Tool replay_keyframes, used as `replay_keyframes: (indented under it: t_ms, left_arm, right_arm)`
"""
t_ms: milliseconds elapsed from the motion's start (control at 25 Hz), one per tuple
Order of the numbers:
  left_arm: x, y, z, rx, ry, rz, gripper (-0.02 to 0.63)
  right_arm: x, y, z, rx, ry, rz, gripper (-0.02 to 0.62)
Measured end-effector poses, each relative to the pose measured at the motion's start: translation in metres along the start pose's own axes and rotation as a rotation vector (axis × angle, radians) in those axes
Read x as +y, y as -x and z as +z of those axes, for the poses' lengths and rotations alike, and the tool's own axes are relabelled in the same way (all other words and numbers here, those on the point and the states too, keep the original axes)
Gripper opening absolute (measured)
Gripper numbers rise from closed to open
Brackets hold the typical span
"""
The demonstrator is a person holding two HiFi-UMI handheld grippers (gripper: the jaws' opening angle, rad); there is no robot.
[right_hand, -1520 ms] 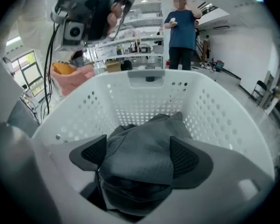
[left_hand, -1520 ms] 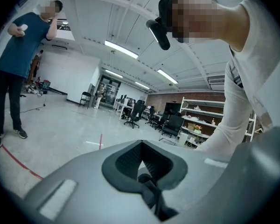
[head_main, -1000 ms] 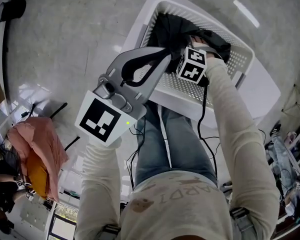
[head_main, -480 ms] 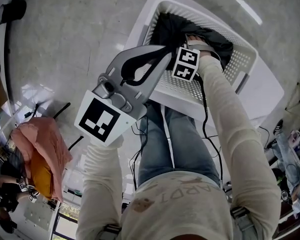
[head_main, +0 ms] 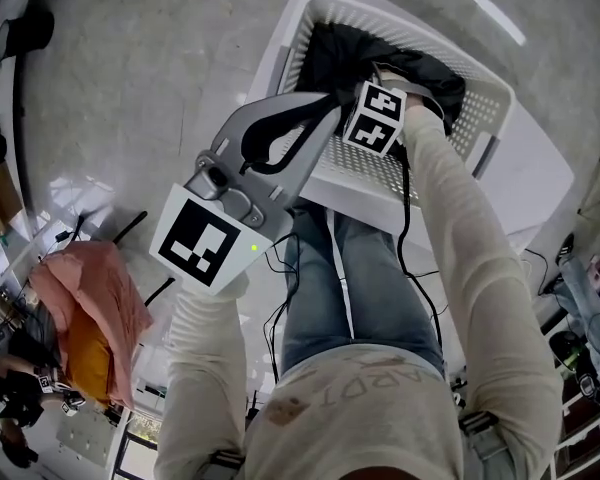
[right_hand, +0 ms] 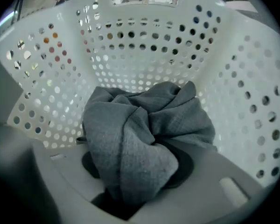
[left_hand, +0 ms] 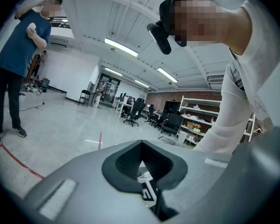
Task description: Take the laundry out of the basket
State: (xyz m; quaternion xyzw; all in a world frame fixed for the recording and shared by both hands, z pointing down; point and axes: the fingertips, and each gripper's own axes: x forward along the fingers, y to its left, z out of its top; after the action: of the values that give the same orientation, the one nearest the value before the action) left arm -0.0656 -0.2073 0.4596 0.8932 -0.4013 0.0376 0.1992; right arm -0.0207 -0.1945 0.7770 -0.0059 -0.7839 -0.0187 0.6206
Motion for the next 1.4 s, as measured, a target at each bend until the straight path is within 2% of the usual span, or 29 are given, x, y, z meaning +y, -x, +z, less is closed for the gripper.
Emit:
replay_keyframes:
  t_ms: [280,520,760,1200,1400]
  left_arm:
    - [-0.014,0.007,0.014,-0.017,-0.039,-0.001,0.0]
    - [-0.038,0.016,0.06,-0.054,-0.113,0.005,0.0]
    - [-0.074,0.035,0.102,-0.075,-0.155,0.014,0.0]
    - [-0.147,0.076,0.189,-0.205,-0.212,0.027,0.0]
    - [-0.19,0.092,0.213,-0.244,-0.291,0.03,0.0]
  right_arm:
    - [-0.004,0.073,0.024,-0.248,-0.173,-0.044,0.212]
    - [-0.018,0.175,0.043,-0.455,-0.3,-0.132,0.21]
    - [-0.006,0.286,0.052,-0.641,-0.407,-0.214,0.21]
    - [0.035,0.486,0.045,-0.928,-0.495,-0.442,0.212]
    - [0.06,0.559,0.03,-1.058,-0.507,-0.535,0.212]
